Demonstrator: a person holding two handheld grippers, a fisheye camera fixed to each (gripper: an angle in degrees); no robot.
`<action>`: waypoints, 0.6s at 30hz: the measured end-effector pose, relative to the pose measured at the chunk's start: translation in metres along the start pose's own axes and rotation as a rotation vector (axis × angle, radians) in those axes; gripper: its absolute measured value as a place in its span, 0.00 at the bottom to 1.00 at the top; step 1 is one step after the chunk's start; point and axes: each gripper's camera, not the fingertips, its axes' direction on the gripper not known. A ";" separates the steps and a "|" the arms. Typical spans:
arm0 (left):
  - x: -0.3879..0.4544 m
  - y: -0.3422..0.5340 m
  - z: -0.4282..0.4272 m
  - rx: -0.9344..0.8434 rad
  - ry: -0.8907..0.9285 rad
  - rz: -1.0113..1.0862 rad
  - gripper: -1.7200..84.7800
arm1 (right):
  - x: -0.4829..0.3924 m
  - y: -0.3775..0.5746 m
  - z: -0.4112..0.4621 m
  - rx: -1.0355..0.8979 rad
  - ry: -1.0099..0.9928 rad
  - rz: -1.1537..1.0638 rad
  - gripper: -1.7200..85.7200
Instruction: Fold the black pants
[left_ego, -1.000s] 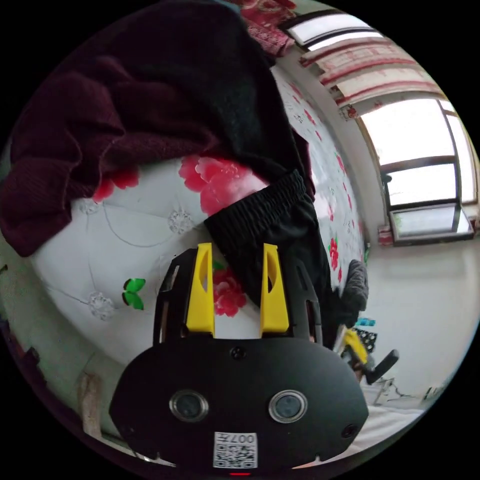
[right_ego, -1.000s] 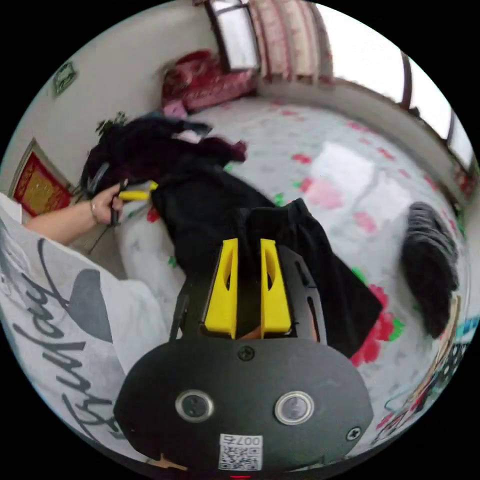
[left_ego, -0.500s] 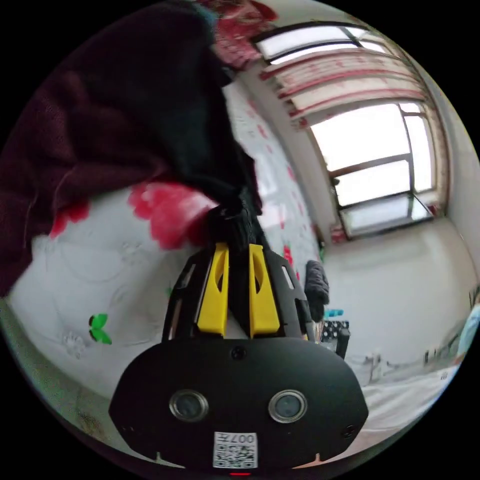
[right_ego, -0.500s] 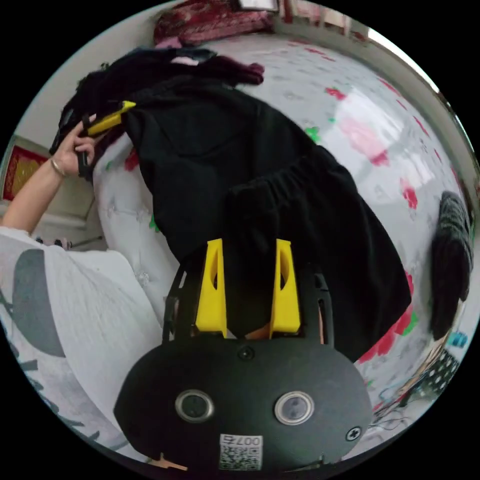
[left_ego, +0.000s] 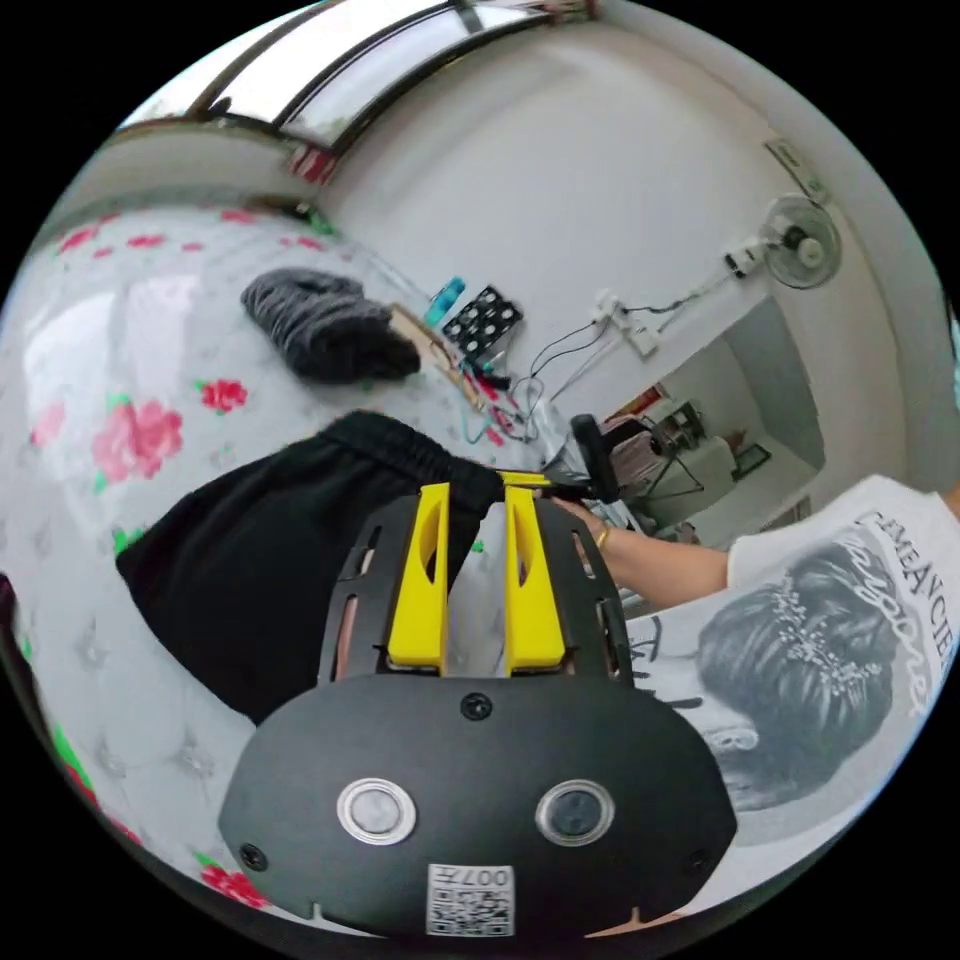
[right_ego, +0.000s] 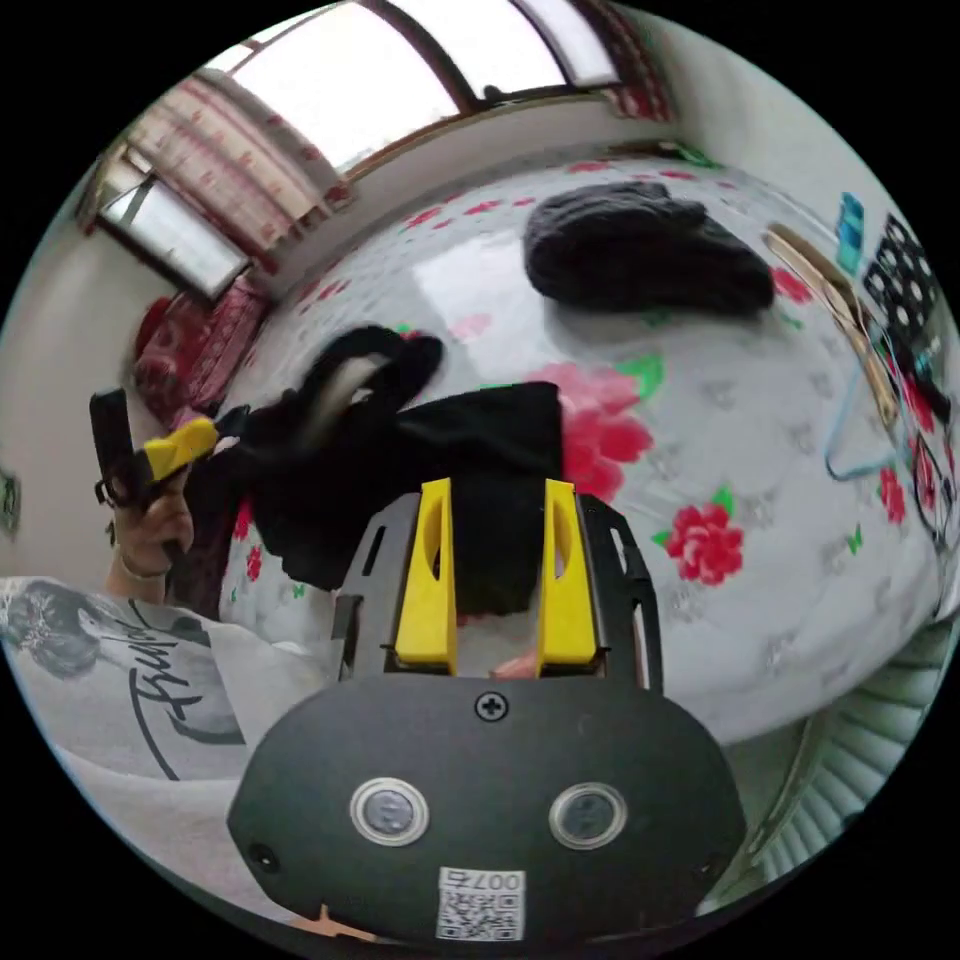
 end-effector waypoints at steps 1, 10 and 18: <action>-0.015 0.007 0.015 -0.017 -0.007 -0.065 0.12 | 0.010 0.003 -0.003 0.000 0.000 0.030 0.16; -0.134 0.116 -0.017 0.019 -0.346 -0.537 0.15 | 0.107 0.005 0.006 -0.059 -0.179 0.215 0.15; -0.203 0.114 0.048 -0.035 -0.205 -0.641 0.19 | 0.139 -0.047 0.046 -0.261 -0.197 0.139 0.08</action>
